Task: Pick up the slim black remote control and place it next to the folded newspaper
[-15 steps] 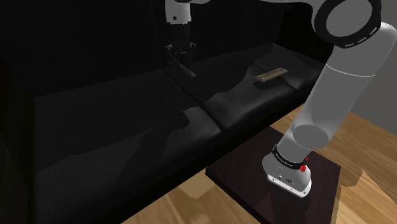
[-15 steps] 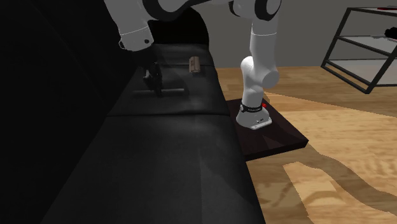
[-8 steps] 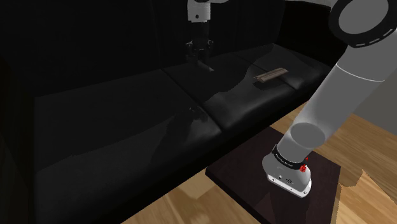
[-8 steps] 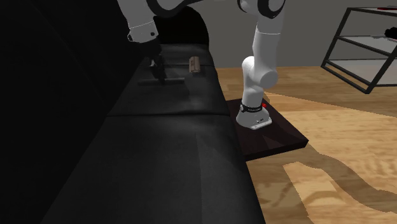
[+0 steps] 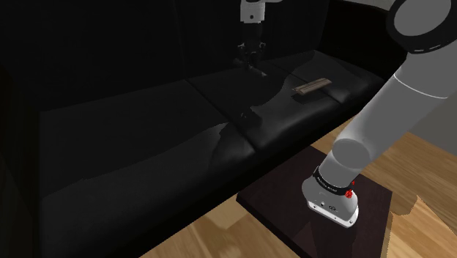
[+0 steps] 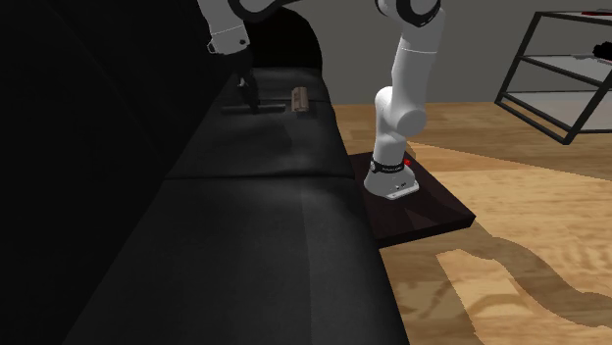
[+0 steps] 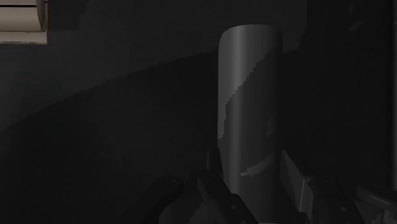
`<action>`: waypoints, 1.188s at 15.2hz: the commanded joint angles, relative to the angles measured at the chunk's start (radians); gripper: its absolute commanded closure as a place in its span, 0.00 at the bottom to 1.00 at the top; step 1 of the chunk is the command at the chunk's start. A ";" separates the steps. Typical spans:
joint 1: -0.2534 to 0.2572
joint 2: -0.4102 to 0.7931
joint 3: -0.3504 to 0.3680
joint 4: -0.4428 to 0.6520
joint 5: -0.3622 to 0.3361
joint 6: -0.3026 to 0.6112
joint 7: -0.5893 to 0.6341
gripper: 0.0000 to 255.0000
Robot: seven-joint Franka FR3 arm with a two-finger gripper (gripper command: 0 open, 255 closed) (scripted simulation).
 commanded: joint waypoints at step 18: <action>-0.101 0.005 -0.117 -0.123 -0.059 0.124 -0.212 1.00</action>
